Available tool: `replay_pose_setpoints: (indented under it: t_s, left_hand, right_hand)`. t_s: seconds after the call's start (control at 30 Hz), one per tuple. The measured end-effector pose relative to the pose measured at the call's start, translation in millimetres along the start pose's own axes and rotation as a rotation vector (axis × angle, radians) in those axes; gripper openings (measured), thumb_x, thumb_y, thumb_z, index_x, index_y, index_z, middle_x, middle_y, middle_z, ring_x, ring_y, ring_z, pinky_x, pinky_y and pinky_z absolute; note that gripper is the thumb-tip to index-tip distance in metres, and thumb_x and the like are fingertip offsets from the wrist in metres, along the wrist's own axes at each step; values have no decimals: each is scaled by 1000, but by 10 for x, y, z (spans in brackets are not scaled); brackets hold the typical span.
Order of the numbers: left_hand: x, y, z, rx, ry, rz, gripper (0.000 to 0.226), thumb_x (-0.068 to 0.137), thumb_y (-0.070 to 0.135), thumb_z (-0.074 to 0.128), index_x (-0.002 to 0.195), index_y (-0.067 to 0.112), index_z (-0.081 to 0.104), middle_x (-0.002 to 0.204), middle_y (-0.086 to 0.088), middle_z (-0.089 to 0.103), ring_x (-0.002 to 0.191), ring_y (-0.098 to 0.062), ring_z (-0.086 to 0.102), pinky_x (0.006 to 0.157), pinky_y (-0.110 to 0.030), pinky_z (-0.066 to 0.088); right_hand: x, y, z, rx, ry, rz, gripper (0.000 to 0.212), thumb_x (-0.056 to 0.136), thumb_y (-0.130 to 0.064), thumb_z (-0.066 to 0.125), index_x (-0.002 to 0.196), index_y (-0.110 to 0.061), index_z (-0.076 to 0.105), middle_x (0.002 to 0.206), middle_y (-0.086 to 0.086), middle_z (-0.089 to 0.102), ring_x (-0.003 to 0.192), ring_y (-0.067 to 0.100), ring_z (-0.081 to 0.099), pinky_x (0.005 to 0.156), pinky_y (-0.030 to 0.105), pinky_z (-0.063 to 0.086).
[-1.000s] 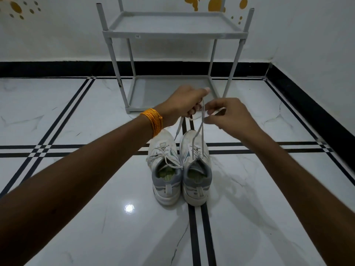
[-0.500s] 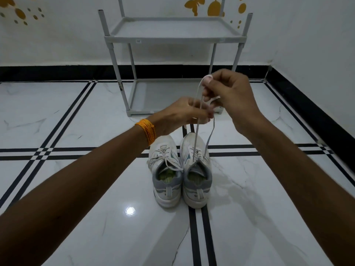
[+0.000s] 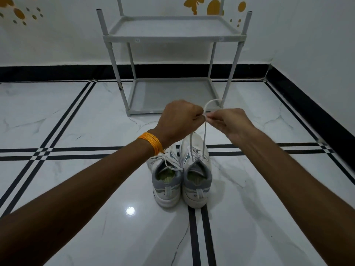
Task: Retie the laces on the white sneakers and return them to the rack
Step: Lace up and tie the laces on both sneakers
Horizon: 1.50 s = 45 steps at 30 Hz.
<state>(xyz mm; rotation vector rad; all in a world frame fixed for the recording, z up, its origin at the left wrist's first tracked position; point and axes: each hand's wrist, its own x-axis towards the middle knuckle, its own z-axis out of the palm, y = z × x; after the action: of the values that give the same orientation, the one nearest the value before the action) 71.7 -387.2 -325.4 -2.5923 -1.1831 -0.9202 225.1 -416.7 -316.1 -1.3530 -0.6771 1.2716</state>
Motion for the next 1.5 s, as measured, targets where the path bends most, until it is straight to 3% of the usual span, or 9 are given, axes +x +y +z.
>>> replay_pose_setpoints:
  t_s: [0.17, 0.37, 0.5, 0.67, 0.8, 0.9, 1.17, 1.33, 1.5]
  left_hand:
    - [147, 56, -130, -749, -293, -542, 25, 80, 19, 64, 59, 8, 71, 51, 0, 64, 44, -6, 46, 45, -16, 39]
    - [94, 38, -95, -1122, -328, -769, 33, 87, 19, 58, 55, 13, 56, 46, 4, 32, 40, -10, 26, 39, -19, 23]
    - [101, 53, -94, -1105, -348, -720, 28, 90, 19, 59, 67, 6, 63, 40, 9, 36, 37, -7, 28, 39, -19, 24]
    - [70, 54, -38, -1017, -223, -689, 37, 91, 29, 62, 67, 2, 67, 43, -1, 43, 37, -11, 37, 40, -20, 33]
    - [-5, -139, 111, -611, -3, -609, 40, 88, 39, 65, 73, 2, 65, 64, -9, 63, 60, -15, 58, 59, -20, 46]
    - [-161, -344, 167, -244, 64, -534, 13, 86, 23, 68, 84, 12, 62, 70, 1, 66, 60, -7, 58, 60, -16, 42]
    - [-833, -862, 356, 180, -332, -646, 15, 81, 13, 62, 94, 8, 69, 95, -16, 70, 85, -35, 63, 72, -36, 50]
    - [-818, -593, 466, 146, -407, -540, 31, 89, 22, 57, 117, 12, 66, 119, -15, 58, 95, -35, 64, 79, -38, 51]
    - [-725, -183, 659, -275, -580, -396, 34, 88, 14, 61, 122, 16, 64, 123, -8, 65, 110, -26, 60, 97, -35, 46]
  right_hand:
    - [-187, 148, 32, -327, 238, -427, 7, 88, -14, 61, 95, -11, 62, 85, 3, 68, 77, 16, 70, 69, 28, 61]
    - [-296, 136, 70, -356, -161, -348, 17, 94, -18, 59, 108, -8, 56, 101, 15, 69, 89, 25, 71, 56, 24, 55]
    - [-283, 206, 15, -261, -228, -295, 33, 87, -12, 69, 116, -7, 54, 96, 17, 72, 81, 21, 70, 61, 25, 54]
    - [-210, 201, -90, -451, -93, -482, 15, 84, -18, 73, 98, -12, 71, 77, 3, 76, 61, 9, 65, 55, 21, 48]
    - [-158, 235, -285, -462, -100, -573, 13, 90, -18, 66, 91, -7, 73, 75, 6, 76, 61, 16, 68, 47, 21, 47]
    - [-76, 415, -445, -476, 161, -580, 13, 91, -18, 64, 88, -8, 72, 71, 3, 73, 59, 14, 66, 57, 23, 54]
    - [79, 848, -761, -935, 573, -471, 16, 88, -21, 53, 82, -15, 67, 70, 1, 69, 66, 21, 63, 58, 29, 48]
    - [84, 1014, -752, -1464, 267, -343, 31, 84, -31, 60, 107, -12, 68, 104, 7, 66, 96, 28, 61, 70, 34, 51]
    - [-4, 1057, -417, -1366, -52, -435, 35, 86, -32, 65, 118, -17, 67, 120, 2, 63, 108, 23, 61, 82, 36, 52]
